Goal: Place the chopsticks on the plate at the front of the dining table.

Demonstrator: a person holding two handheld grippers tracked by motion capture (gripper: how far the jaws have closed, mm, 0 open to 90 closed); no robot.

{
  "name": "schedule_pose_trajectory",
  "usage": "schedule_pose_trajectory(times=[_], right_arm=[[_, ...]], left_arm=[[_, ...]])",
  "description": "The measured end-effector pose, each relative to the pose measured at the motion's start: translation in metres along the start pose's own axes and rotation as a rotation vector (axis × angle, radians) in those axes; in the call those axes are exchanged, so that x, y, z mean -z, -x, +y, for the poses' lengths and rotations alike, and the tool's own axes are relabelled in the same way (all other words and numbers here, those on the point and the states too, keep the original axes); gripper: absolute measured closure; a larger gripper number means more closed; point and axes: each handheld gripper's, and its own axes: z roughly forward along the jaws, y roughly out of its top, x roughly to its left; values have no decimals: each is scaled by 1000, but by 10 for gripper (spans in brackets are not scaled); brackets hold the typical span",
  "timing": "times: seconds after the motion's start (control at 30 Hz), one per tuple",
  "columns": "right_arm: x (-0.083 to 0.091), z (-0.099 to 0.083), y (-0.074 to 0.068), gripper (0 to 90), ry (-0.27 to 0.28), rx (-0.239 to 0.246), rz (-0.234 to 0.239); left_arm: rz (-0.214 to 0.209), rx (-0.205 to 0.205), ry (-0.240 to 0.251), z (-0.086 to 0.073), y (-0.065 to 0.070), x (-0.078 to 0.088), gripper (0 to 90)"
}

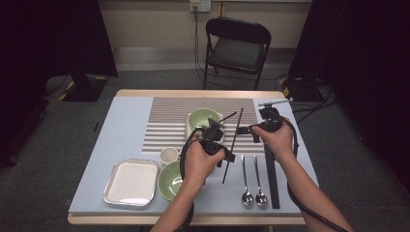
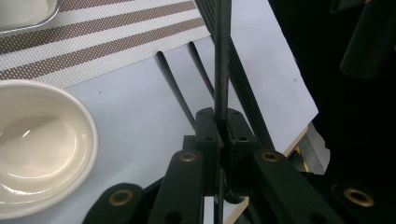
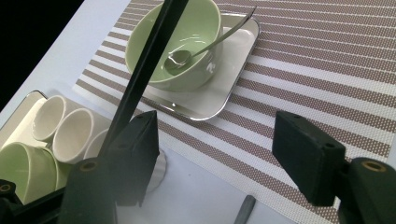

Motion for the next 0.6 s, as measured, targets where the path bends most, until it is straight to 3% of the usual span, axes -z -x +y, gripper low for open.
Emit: schedule_pose_trajectory(times=[0.23,0.6], right_arm=[[-1,0,-1,314,7,7,18],[7,-1,9,276,5,10,-16]], left_arm=[[0,-9,-5,2,-1,-3,861],[-6,6,32,6,-8,17,862]])
